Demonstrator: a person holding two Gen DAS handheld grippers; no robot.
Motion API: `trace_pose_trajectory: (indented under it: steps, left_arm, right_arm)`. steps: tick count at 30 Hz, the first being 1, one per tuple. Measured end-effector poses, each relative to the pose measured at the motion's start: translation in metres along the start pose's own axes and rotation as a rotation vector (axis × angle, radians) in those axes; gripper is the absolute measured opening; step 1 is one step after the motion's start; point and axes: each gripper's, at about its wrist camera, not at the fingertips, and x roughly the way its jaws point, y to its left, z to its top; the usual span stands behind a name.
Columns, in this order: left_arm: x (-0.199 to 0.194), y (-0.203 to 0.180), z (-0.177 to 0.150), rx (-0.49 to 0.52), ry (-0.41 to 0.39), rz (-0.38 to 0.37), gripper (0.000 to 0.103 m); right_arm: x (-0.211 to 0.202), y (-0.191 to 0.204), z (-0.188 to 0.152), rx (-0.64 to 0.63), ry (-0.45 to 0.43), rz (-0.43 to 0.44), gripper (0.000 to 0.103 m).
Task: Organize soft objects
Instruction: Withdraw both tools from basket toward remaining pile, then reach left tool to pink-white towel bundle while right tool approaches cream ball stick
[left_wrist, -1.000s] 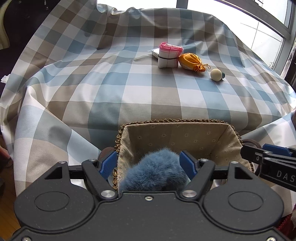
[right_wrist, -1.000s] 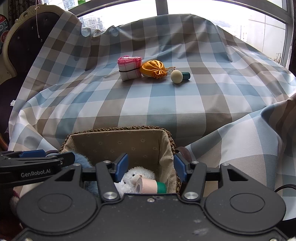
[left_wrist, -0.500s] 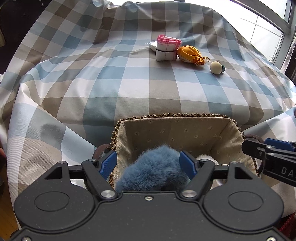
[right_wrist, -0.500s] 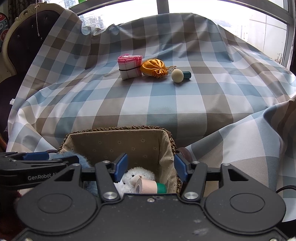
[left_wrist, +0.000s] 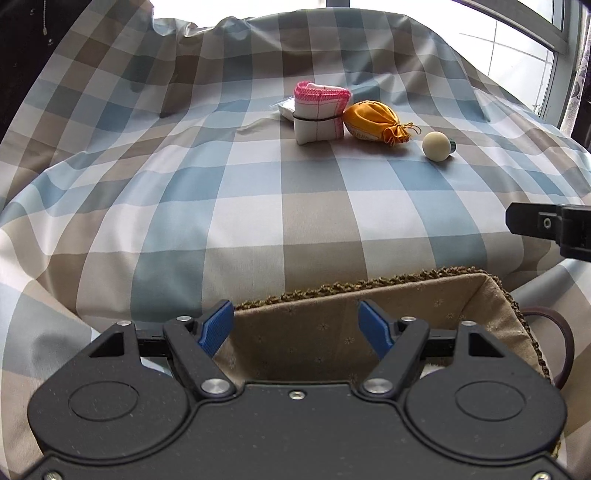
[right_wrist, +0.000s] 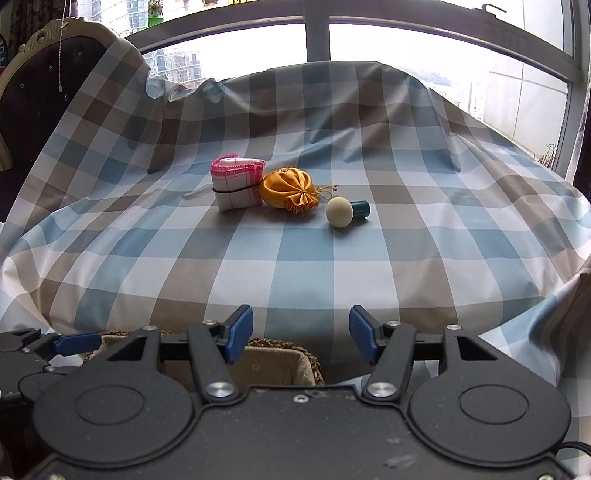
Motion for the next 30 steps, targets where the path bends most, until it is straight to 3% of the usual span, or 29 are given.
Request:
trace_pose_trajectory:
  steps: [9,12,20,30]
  left_arm:
    - [0.023,0.001,0.049,0.078,-0.110,0.034,0.071]
    - [0.032,0.004,0.065,0.094,-0.144,0.043,0.078]
    - [0.066,0.007,0.091,0.182,-0.183,0.074,0.078]
    - [0.100,-0.003,0.124,0.282,-0.259,0.046,0.080]
  right_arm:
    - [0.053,-0.011,0.051,0.026,-0.072,-0.041,0.061]
    - [0.073,-0.014,0.062,0.022,-0.078,-0.059,0.062]
    - [0.133,-0.018,0.074,0.002,-0.017,-0.101,0.063]
    - [0.194,-0.010,0.086,-0.037,0.075,-0.118,0.063]
